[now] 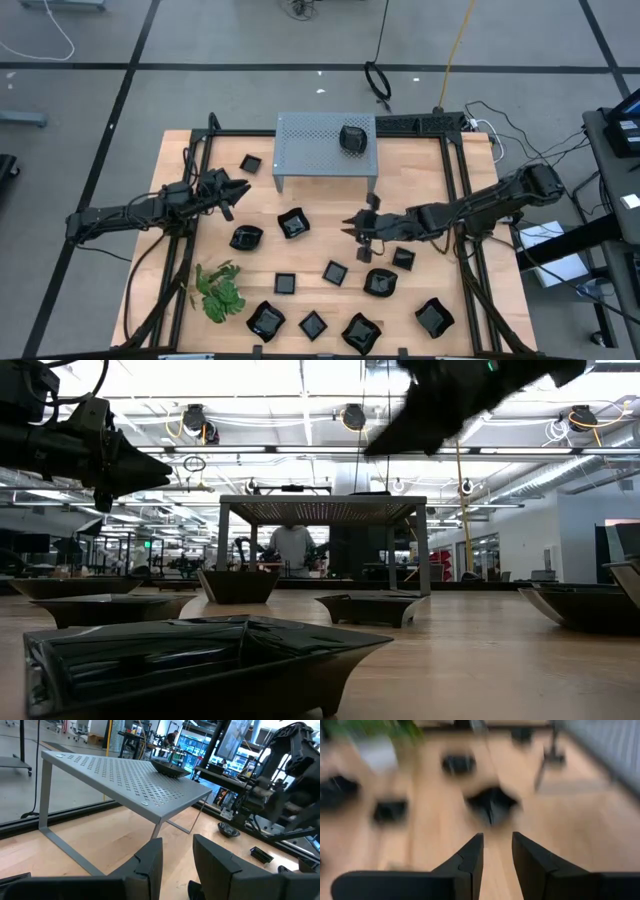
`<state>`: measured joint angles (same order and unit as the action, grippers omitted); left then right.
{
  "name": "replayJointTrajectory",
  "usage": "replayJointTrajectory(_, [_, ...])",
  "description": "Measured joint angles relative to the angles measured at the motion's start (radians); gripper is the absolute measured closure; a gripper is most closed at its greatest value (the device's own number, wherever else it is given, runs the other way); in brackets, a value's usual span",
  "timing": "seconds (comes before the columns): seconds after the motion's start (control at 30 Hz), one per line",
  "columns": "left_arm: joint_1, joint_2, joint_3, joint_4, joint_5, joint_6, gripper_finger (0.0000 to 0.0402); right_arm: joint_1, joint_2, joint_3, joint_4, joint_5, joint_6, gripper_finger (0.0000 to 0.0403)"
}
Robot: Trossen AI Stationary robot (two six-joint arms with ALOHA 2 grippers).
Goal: Pick & Place Mini shaped plates
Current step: Stack the black leaf shaped plate on top of the black leaf shaped plates on the shelf
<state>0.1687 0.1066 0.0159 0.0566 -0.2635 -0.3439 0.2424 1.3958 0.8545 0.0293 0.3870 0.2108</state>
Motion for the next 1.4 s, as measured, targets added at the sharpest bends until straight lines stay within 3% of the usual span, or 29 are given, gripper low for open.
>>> replayJointTrajectory(0.1, [0.000,0.000,0.000,0.000,0.000,0.000,0.0291,-0.007,-0.046,0.016,-0.323,-0.022,0.133,0.0314])
replayJointTrajectory(0.23, [0.000,0.000,0.000,0.000,0.000,0.000,0.0291,-0.041,-0.112,0.073,-0.768,-0.150,0.335,0.0314])
replayJointTrajectory(0.33, [0.000,0.000,0.000,-0.001,0.000,0.000,0.0291,-0.071,-0.160,0.091,-0.960,-0.289,0.430,0.0314])
replayJointTrajectory(0.43, [0.000,0.000,0.000,0.000,0.000,0.000,0.0291,-0.091,-0.174,0.073,-1.084,-0.339,0.474,0.0314])
replayJointTrajectory(0.6, [0.000,0.000,0.000,0.000,0.000,0.000,0.0291,-0.106,-0.173,-0.006,-1.087,-0.337,0.447,0.0306])
replayJointTrajectory(0.77, [0.000,0.000,0.000,0.000,0.000,0.000,0.0291,-0.111,-0.157,-0.102,-1.016,-0.337,0.379,0.0265])
replayJointTrajectory(0.97, [0.000,0.000,0.000,0.000,0.000,0.000,0.0291,-0.111,-0.155,-0.228,-0.830,-0.335,0.245,0.0226])
replayJointTrajectory(1.1, [0.000,0.000,0.000,0.000,0.000,0.000,0.0291,-0.111,-0.159,-0.303,-0.713,-0.289,0.210,0.0224])
replayJointTrajectory(1.4, [0.000,0.000,0.000,0.000,0.000,0.000,0.0291,-0.109,-0.168,-0.326,-0.703,-0.248,0.183,0.0250])
